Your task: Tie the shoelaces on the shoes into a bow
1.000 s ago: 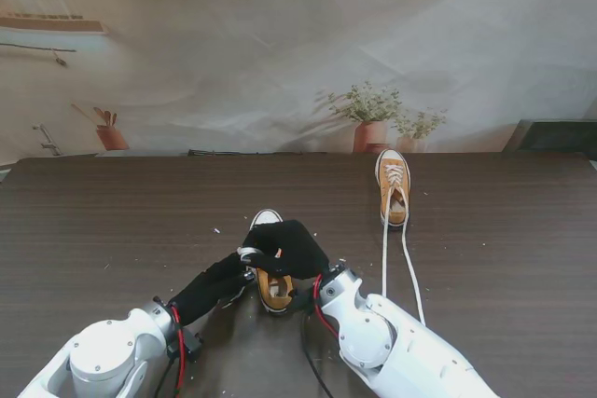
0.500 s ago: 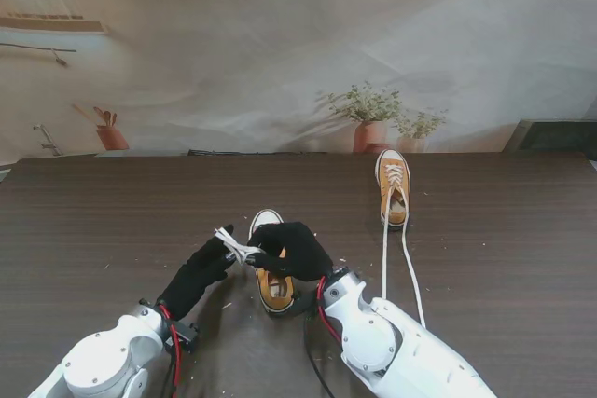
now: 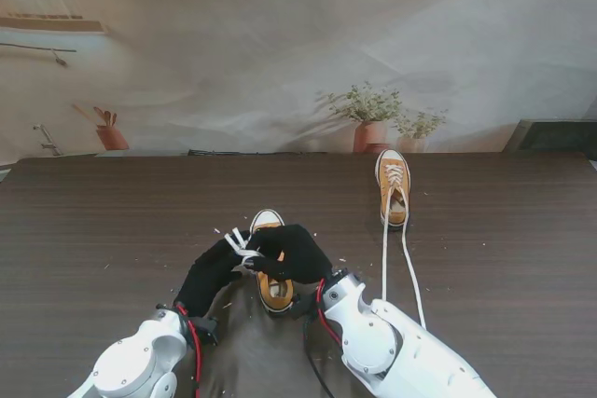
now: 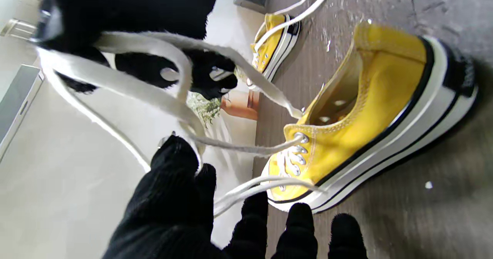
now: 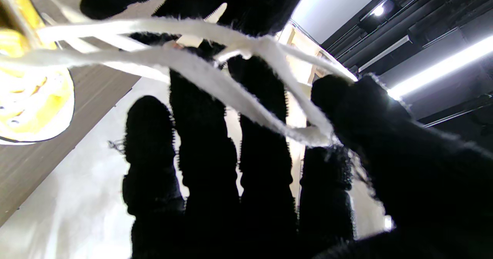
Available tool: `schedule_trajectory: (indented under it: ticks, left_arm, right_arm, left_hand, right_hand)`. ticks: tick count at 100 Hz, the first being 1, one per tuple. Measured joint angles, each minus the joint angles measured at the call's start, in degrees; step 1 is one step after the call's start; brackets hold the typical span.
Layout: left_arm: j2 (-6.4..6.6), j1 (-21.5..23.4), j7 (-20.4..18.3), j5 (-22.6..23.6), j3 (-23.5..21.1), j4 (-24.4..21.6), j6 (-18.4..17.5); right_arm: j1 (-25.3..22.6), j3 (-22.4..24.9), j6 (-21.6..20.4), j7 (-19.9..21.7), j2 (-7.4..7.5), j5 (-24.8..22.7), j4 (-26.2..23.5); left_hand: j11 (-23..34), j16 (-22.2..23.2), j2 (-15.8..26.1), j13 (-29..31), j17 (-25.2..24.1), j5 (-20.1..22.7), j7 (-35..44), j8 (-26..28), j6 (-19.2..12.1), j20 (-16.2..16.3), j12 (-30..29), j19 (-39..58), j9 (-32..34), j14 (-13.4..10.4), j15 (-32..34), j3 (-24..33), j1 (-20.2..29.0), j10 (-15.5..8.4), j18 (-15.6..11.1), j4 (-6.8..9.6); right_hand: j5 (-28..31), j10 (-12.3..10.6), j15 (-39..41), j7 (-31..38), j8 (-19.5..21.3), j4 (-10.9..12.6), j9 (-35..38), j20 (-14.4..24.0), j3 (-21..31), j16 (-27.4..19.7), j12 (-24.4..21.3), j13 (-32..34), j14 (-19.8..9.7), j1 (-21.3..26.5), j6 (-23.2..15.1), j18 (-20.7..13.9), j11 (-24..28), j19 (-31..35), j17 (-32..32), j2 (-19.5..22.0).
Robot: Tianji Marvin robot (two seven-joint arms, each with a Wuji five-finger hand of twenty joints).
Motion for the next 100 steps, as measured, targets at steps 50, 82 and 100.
schedule_trajectory:
  ticks: [50, 82, 100]
  left_arm:
    - [-1.83, -0.25, 7.07, -2.84, 2.06, -1.75, 0.52]
    - [-1.98, -0.44, 7.75, -0.42, 2.09, -1.80, 1.57]
    - [-1.93, -0.01, 7.11, -0.83, 1.80, -2.08, 1.70]
  right_arm:
    - [-0.56, 0.07, -0.53, 0.05, 0.14, -0.23, -0.62]
    - [-0.86, 0.12, -0.54, 0.09, 0.18, -0.08, -0.83]
    - [-1.80, 0.53, -0.41, 2.20, 0.36, 3.17, -2.08]
  left_hand:
    - [7.62, 2.54, -4.12, 5.82, 3.95, 9.21, 26.78, 12.57, 0.09, 2.88, 0.01, 1.04, 5.17, 1.89, 0.54, 1.89, 5.86, 0.00, 2.09, 0.14]
    - [11.81, 3.04, -6.13, 9.81, 6.84, 8.75, 36.11, 17.85, 4.63, 3.24, 0.01, 2.10, 11.28, 3.17, 2.44, 4.03, 7.10, 0.44, 4.51, 0.12]
    - [12.68, 3.06, -5.34, 9.08, 7.95, 6.28, 38.92, 20.99, 7.87, 3.66, 0.08, 2.20, 13.08, 3.73, 12.52, 4.04, 8.20, 1.18, 5.09, 0.10]
  right_hand:
    - [-0.02, 0.00, -0.02, 0.00, 0.00, 0.00, 0.00, 0.06, 0.00, 0.00, 0.01, 0.00, 0.02, 0.00, 0.00, 0.00, 0.03, 0.00, 0.00, 0.01]
    - [-0.02, 0.00, -0.68, 0.00, 0.00, 0.00, 0.00, 0.08, 0.00, 0.00, 0.01, 0.00, 0.03, 0.00, -0.01, 0.00, 0.03, -0.01, 0.00, 0.01]
    - [-0.59, 0.69, -3.62, -0.01, 0.00, 0.00, -1.28, 0.10, -0.62, -0.69, 0.01, 0.00, 0.75, 0.00, -0.01, 0.00, -0.06, -0.67, -1.76, 1.05]
